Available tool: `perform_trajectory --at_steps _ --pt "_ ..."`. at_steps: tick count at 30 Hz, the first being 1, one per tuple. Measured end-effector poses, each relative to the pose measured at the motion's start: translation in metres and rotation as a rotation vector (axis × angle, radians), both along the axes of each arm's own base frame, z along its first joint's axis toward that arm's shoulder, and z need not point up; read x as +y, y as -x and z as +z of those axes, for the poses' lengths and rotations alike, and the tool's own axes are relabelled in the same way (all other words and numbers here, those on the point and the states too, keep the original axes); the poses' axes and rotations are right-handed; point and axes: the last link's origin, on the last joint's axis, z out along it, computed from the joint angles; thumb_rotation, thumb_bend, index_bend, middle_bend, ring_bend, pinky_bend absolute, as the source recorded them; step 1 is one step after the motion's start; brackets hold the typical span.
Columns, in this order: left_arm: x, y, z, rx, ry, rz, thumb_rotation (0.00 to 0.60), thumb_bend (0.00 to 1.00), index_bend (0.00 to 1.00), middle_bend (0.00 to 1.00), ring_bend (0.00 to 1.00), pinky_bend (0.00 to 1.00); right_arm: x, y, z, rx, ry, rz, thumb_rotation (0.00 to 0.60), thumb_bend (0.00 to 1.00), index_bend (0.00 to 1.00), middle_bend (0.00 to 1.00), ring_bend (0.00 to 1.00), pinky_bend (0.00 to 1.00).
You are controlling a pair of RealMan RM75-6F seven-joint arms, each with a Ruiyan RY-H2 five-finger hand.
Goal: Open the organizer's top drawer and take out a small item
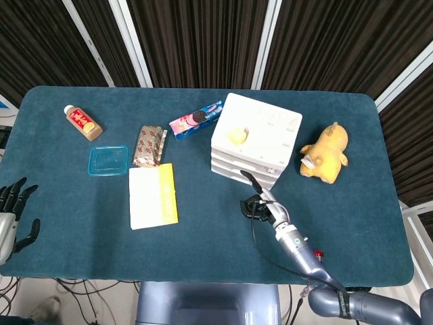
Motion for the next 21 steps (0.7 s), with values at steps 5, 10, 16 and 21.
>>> perform_trajectory --at_steps 5,10,16,21 --pt "0.000 0.000 0.000 0.000 -0.002 0.000 0.600 0.47 0.10 0.00 0.00 0.00 -0.006 -0.005 -0.004 -0.016 0.006 -0.005 0.600 0.62 0.00 0.94 1.00 1.00" --pt "-0.001 0.000 0.000 0.005 0.000 0.000 0.600 0.47 0.10 0.00 0.00 0.00 -0.014 -0.006 -0.005 -0.026 0.014 -0.019 0.600 0.62 0.00 0.94 1.00 1.00" --pt "-0.001 0.000 0.000 0.009 -0.001 -0.003 0.600 0.47 0.10 0.00 0.00 0.00 -0.018 -0.003 -0.007 -0.039 0.015 -0.042 0.600 0.62 0.00 0.94 1.00 1.00" --pt "-0.001 0.000 0.000 0.013 -0.003 -0.002 0.600 0.47 0.10 0.00 0.00 0.00 -0.021 -0.003 -0.008 -0.053 0.008 -0.052 0.600 0.62 0.00 0.94 1.00 1.00"
